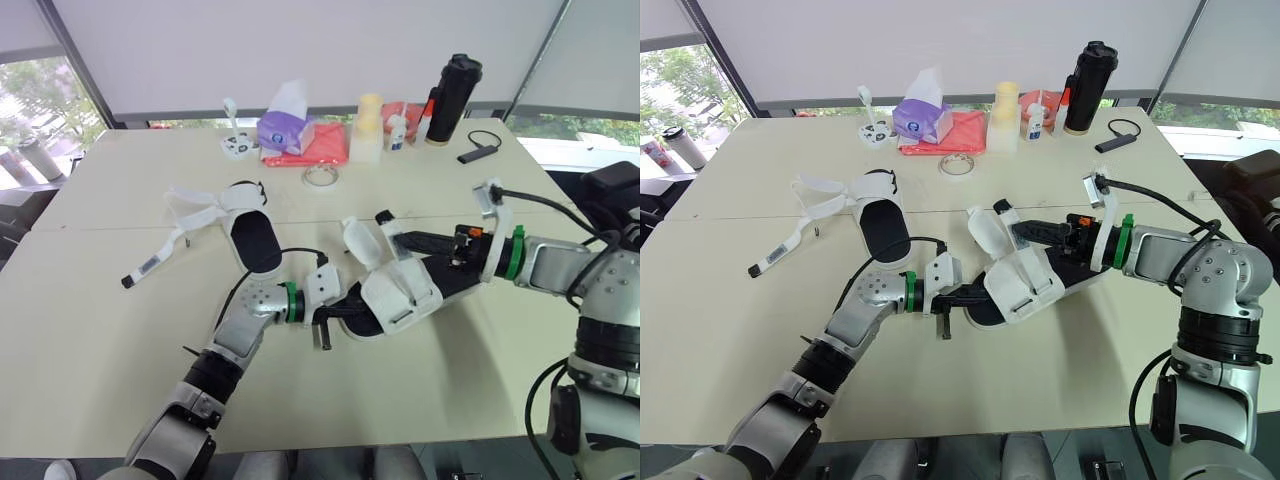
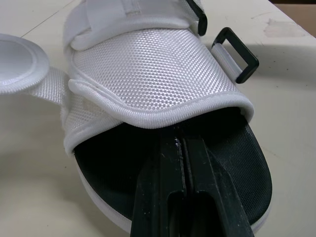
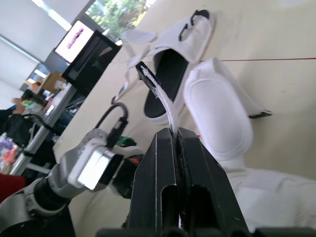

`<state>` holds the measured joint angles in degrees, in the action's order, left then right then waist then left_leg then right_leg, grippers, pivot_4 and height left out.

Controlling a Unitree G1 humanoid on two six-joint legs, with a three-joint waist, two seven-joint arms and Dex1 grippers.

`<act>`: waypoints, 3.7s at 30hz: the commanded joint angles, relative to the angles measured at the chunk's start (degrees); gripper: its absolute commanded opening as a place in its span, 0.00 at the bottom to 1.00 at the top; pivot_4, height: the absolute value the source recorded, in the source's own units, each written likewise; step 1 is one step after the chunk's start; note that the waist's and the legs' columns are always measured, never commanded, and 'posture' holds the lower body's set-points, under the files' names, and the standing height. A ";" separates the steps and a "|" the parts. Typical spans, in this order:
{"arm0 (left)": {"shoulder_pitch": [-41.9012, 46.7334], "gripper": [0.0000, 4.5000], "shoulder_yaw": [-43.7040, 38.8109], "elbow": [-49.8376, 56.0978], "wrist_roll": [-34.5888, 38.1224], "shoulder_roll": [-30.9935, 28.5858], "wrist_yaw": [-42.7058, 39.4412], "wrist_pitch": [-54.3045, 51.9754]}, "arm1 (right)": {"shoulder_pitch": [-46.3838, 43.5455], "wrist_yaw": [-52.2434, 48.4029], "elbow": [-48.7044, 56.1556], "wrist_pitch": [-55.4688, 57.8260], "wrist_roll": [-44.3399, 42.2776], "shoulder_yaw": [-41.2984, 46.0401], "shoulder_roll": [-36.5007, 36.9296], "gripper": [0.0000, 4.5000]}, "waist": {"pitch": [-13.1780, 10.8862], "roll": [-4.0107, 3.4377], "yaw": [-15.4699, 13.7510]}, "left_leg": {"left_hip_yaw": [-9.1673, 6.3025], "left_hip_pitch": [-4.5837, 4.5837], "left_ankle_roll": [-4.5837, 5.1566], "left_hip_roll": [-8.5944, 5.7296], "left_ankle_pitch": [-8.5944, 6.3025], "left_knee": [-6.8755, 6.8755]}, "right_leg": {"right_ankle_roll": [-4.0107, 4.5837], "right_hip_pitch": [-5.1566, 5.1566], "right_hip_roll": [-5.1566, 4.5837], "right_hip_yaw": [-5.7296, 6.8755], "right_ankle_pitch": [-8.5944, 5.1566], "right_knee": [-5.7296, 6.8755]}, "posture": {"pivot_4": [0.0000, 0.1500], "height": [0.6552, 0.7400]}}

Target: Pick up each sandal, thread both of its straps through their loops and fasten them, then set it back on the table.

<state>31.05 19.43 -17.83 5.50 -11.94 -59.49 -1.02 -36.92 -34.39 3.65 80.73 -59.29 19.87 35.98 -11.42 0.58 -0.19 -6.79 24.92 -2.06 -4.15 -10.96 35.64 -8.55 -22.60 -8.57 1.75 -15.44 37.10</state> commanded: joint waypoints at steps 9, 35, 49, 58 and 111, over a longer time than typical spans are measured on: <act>-0.17 0.00 0.36 0.68 -0.30 -0.18 0.05 0.52 | -2.62 0.25 -0.47 -1.35 0.51 -0.73 1.92 0.01 | 0.00 0.00 0.01 | 0.00 0.00 0.00 0.00 0.00 0.00 | 0.00 0.00 0.00 0.00 0.00 0.00 | 1.00 1.00; -1.37 0.00 0.46 2.27 -0.28 -0.17 1.40 0.01 | -4.75 -10.82 -15.60 -11.84 14.76 -11.27 3.84 0.01 | 0.00 0.00 0.02 | 0.01 0.00 0.00 0.00 0.00 0.00 | 0.00 0.00 0.00 0.00 0.00 0.00 | 1.00 1.00; -1.55 0.00 0.43 2.46 -0.20 -0.06 1.90 0.06 | -4.91 -13.55 -17.18 -13.49 20.74 -16.47 3.38 0.01 | 0.00 0.00 0.02 | 0.01 0.00 -0.01 -0.01 0.00 0.00 | 0.00 0.00 0.00 0.00 0.00 -0.01 | 1.00 1.00; -1.95 0.00 0.66 2.74 -0.17 0.15 2.36 0.12 | -7.03 -13.21 -20.30 -12.98 26.25 -20.76 3.87 0.01 | 0.03 0.00 0.72 | 0.00 -0.12 -0.01 -0.01 0.00 0.01 | 0.00 0.14 0.00 0.00 0.00 -0.01 | 1.00 1.00; -1.56 0.00 0.59 2.26 -0.53 -0.19 2.17 0.78 | -14.80 -32.23 -24.61 -32.70 42.12 -33.33 5.56 0.01 | 0.01 -0.02 0.97 | 0.01 -0.12 -0.02 -0.03 0.00 -0.08 | -0.01 0.06 -0.01 -0.02 0.00 0.00 | 1.00 1.00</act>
<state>29.49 19.57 -16.21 5.46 -12.01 -57.29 -0.67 -51.59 -65.81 -21.65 48.47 -17.67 -13.42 41.50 -11.41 0.56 0.79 -6.78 24.80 -2.08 -4.19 -10.96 35.56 -8.56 -22.54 -8.58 1.73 -15.44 37.10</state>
